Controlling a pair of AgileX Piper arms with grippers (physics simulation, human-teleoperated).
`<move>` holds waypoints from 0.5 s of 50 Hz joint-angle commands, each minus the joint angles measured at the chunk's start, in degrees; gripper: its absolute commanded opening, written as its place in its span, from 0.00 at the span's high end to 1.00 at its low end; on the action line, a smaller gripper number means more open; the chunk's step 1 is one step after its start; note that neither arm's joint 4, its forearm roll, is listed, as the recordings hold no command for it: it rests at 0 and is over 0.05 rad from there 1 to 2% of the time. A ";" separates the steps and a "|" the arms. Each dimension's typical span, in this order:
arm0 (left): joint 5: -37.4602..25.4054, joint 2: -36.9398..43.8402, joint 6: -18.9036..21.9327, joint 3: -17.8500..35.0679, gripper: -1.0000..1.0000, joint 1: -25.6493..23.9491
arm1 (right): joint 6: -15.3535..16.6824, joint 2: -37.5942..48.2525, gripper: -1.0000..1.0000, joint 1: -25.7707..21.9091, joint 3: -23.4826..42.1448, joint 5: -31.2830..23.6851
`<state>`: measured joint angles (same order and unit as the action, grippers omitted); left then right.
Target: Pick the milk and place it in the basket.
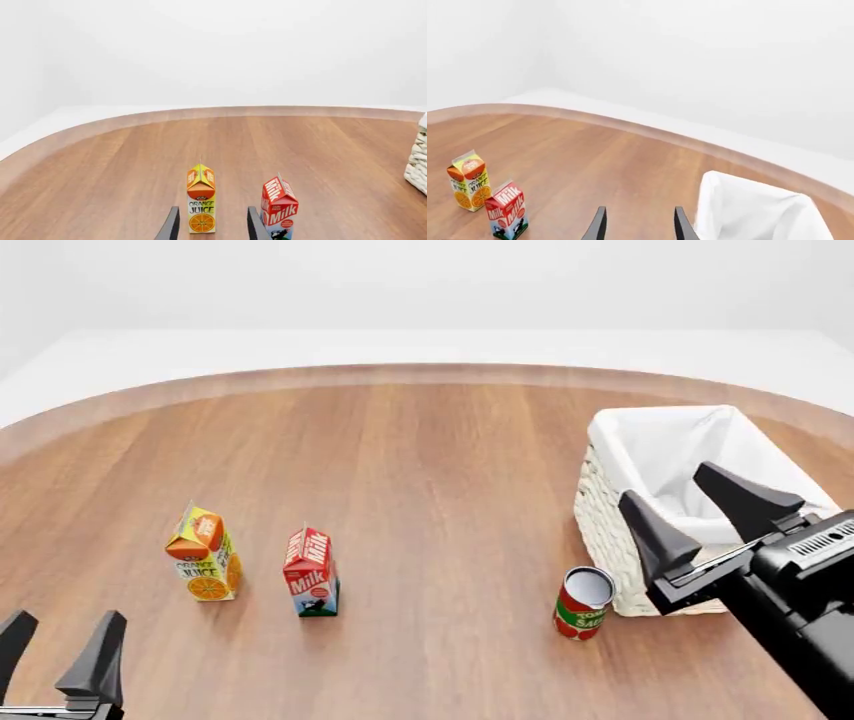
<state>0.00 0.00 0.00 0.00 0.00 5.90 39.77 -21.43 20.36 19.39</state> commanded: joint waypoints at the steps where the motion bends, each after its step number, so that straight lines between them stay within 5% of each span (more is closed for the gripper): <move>1: 0.00 0.00 0.00 0.00 0.00 0.00 | 0.84 6.21 0.00 -3.51 3.02 2.84; 25: 0.00 0.00 0.00 0.00 0.00 0.00 | -0.10 14.98 0.00 -11.00 5.28 8.21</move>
<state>0.00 0.00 0.00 0.00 0.00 5.99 51.35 -29.82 24.64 25.68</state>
